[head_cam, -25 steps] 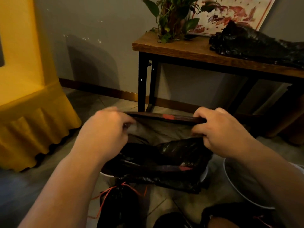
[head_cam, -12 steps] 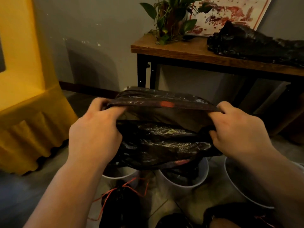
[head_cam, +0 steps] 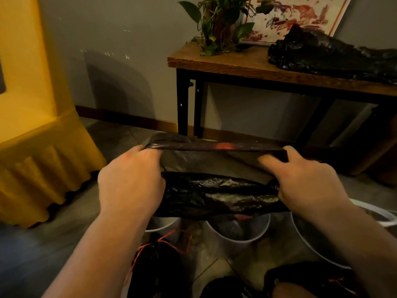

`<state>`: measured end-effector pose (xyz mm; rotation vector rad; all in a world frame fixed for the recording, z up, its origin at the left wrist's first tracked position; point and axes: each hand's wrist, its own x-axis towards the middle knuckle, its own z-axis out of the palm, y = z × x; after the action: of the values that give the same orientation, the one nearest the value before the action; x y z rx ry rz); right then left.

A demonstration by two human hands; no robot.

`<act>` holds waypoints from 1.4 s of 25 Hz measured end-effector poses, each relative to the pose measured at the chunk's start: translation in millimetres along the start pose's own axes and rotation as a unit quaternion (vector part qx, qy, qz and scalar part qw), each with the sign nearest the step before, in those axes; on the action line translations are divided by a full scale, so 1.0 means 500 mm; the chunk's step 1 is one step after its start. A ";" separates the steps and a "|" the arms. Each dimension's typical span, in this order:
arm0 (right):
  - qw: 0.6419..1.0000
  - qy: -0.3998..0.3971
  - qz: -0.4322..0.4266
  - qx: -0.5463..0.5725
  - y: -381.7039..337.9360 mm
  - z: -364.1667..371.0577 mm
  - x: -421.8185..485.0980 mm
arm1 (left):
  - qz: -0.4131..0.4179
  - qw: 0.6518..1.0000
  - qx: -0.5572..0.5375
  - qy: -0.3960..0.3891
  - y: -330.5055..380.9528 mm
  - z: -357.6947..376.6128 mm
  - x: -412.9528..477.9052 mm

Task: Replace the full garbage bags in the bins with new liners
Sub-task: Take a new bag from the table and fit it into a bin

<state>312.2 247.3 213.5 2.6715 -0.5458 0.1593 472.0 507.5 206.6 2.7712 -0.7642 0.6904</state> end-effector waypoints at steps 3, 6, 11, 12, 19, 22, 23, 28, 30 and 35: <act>0.998 -0.064 -0.006 -0.026 0.009 0.015 -0.011 | 0.082 0.993 0.017 -0.089 -0.006 0.015 -0.003; 0.998 -0.041 0.048 0.022 0.008 0.022 -0.020 | 0.073 0.982 0.016 -0.175 -0.003 0.033 -0.014; 0.992 0.082 0.082 0.056 -0.002 0.059 -0.045 | 0.050 0.991 -0.102 -0.072 0.039 0.038 -0.019; 0.991 0.101 0.061 0.068 -0.001 0.063 -0.047 | 0.058 0.991 -0.106 -0.057 0.043 0.033 -0.018; 0.995 0.017 0.080 0.061 0.007 0.078 -0.056 | 0.065 0.982 -0.007 -0.179 0.032 0.059 -0.036; 0.988 0.017 0.132 0.081 0.001 0.085 -0.057 | 0.024 0.973 -0.006 -0.230 0.046 0.060 -0.043; 0.987 0.020 0.136 0.086 -0.002 0.082 -0.056 | 0.011 0.971 -0.007 -0.238 0.047 0.059 -0.043; 0.988 -0.022 0.122 0.090 -0.001 0.059 -0.055 | 0.003 0.989 -0.004 -0.144 0.040 0.048 -0.037; 0.991 0.002 0.116 0.061 -0.004 0.059 -0.055 | 0.016 0.996 -0.014 -0.082 0.042 0.044 -0.033; 0.979 0.127 0.117 0.106 -0.020 0.077 -0.048 | 0.037 0.996 -0.076 0.003 0.059 0.046 -0.038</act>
<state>295.5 248.1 170.1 2.7196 -0.7965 0.6515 450.9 483.9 178.8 2.6142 -0.8841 0.6255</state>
